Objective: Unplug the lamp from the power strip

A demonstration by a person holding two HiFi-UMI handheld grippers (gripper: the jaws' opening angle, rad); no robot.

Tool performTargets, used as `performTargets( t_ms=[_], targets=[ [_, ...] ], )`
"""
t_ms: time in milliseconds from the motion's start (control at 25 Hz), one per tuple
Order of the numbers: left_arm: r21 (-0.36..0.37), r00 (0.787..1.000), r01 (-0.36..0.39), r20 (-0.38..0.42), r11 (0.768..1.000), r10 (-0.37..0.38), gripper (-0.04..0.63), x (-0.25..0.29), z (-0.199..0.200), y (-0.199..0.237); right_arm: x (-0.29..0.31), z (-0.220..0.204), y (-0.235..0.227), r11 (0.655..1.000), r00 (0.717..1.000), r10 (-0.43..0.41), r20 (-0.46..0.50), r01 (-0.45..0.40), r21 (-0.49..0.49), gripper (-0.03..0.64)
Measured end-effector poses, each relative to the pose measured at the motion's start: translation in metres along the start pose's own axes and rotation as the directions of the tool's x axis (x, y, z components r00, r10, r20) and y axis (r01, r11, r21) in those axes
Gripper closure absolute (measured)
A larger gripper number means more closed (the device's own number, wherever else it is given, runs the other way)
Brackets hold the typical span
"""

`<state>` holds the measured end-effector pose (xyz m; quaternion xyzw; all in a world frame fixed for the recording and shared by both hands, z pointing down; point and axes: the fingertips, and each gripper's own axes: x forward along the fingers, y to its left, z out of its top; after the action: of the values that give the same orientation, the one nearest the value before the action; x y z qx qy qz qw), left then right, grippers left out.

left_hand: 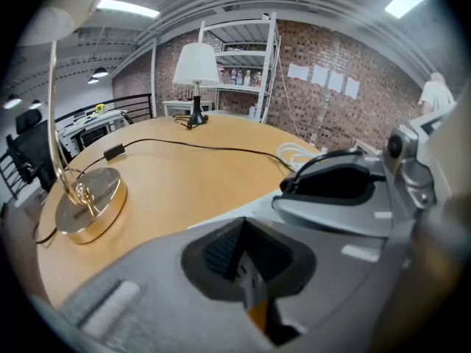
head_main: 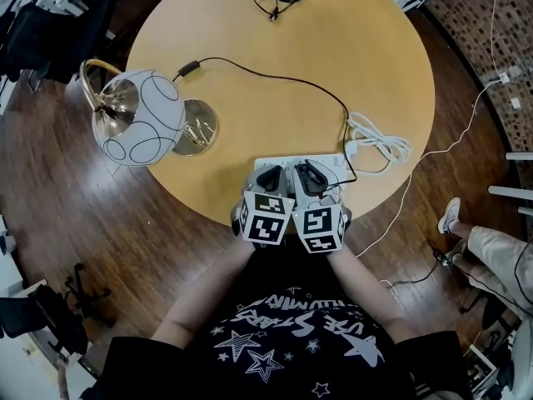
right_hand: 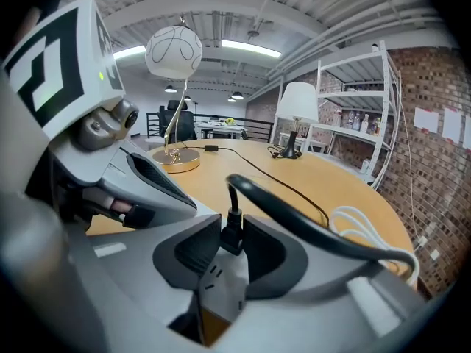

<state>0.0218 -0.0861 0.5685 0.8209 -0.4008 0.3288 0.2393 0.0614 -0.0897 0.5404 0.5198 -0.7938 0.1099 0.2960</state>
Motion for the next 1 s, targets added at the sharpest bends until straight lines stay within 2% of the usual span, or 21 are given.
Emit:
performTargets(
  t_ms=[160, 280, 400, 640, 1000],
  targets=[
    [0.012, 1.000, -0.007, 0.005, 1.000, 0.007, 0.593, -0.0005, 0.0002, -0.0009, 0.0007, 0.0000, 0.0011, 0.999, 0.999, 0.040, -0.007, -0.040, 0.015, 0.529],
    [-0.009, 1.000, 0.003, -0.007, 1.000, -0.003, 0.593, -0.0003, -0.0001, -0.0007, 0.0010, -0.0005, 0.0023, 0.998, 0.998, 0.059, -0.002, -0.059, 0.013, 0.532],
    [-0.025, 1.000, 0.017, -0.013, 1.000, -0.018, 0.594, -0.0003, -0.0001, 0.0001, -0.0001, 0.0006, 0.0018, 0.998, 0.998, 0.058, -0.009, -0.058, -0.010, 0.534],
    [-0.013, 1.000, 0.001, -0.008, 1.000, -0.002, 0.593, 0.0000, -0.0001, 0.0003, -0.0018, 0.0006, 0.0025, 0.997, 0.998, 0.061, -0.020, -0.061, -0.037, 0.537],
    [-0.028, 1.000, 0.008, -0.007, 1.000, -0.008, 0.593, -0.0001, 0.0007, 0.0000, -0.0042, 0.0001, 0.0037, 0.997, 0.998, 0.065, -0.006, -0.065, -0.036, 0.538]
  ],
)
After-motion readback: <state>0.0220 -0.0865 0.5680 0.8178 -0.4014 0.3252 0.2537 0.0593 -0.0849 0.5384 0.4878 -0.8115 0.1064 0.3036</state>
